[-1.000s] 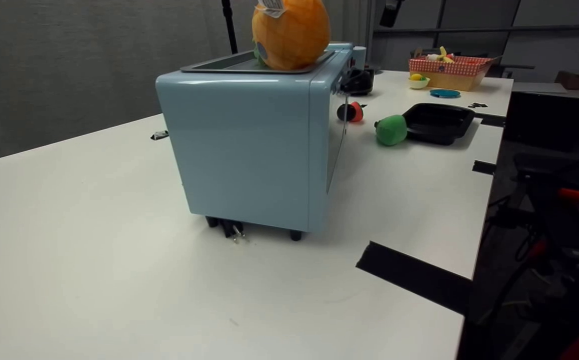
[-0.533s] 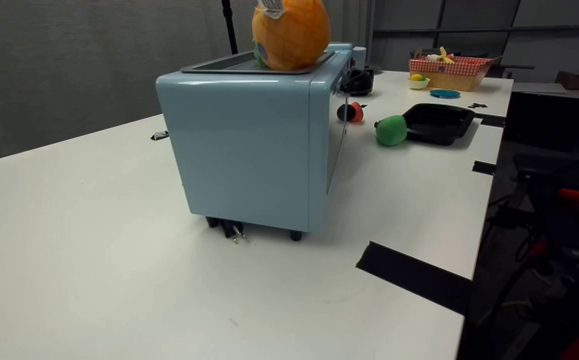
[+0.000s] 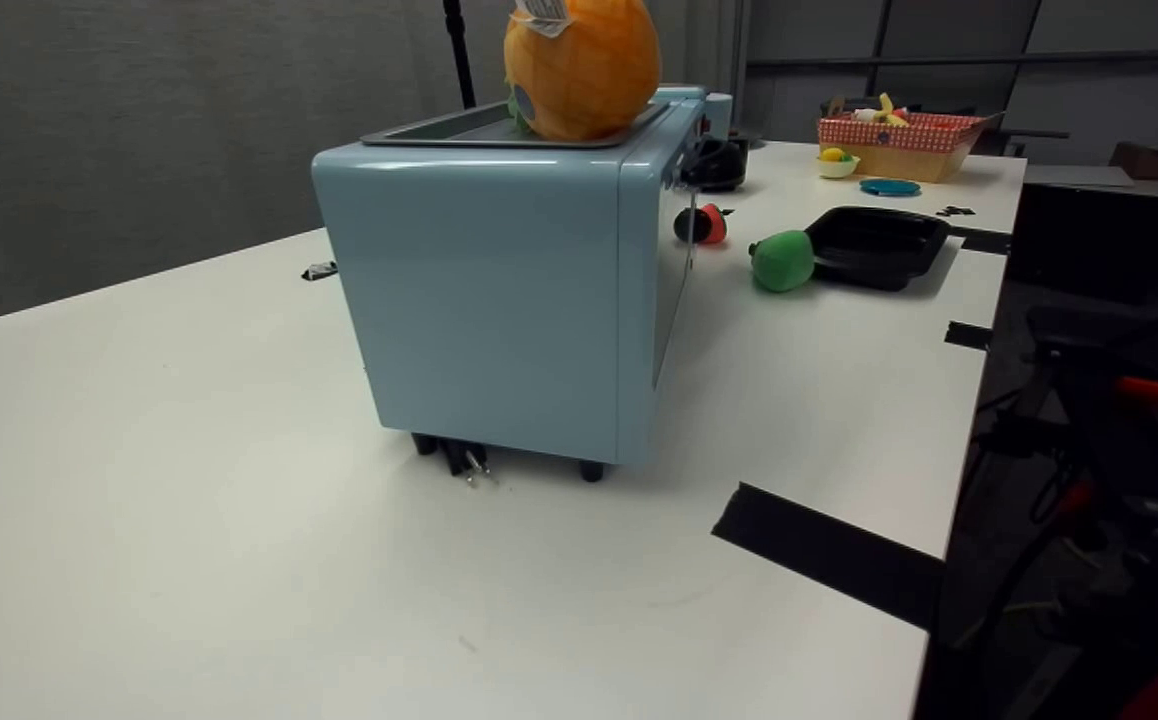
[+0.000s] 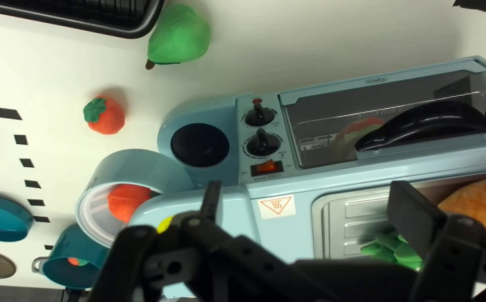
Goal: Flick the switch on the 3 in 1 breakfast machine
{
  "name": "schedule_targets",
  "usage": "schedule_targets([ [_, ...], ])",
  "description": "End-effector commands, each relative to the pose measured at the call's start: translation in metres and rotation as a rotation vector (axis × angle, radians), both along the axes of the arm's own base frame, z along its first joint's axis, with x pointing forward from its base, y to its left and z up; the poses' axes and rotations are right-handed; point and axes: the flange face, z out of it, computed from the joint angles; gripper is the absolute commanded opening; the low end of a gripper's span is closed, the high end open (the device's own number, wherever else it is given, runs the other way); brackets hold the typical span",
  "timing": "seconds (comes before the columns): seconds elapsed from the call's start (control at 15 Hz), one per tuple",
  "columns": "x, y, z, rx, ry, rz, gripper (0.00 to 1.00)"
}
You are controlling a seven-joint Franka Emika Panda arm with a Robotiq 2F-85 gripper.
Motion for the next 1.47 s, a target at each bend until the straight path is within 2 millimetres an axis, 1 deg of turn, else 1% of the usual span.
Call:
schedule_targets([
  [0.0, -0.0059, 0.0014, 0.0022, 0.002, -0.027, 0.025, 1.00],
  [0.2, -0.0045, 0.0029, 0.0026, 0.007, -0.021, 0.020, 1.00],
  [0.27, 0.0001, 0.0013, -0.0002, 0.000, 0.001, 0.003, 1.00],
  [1.4, 0.0001, 0.0016, -0.0002, 0.000, 0.001, 0.003, 1.00],
])
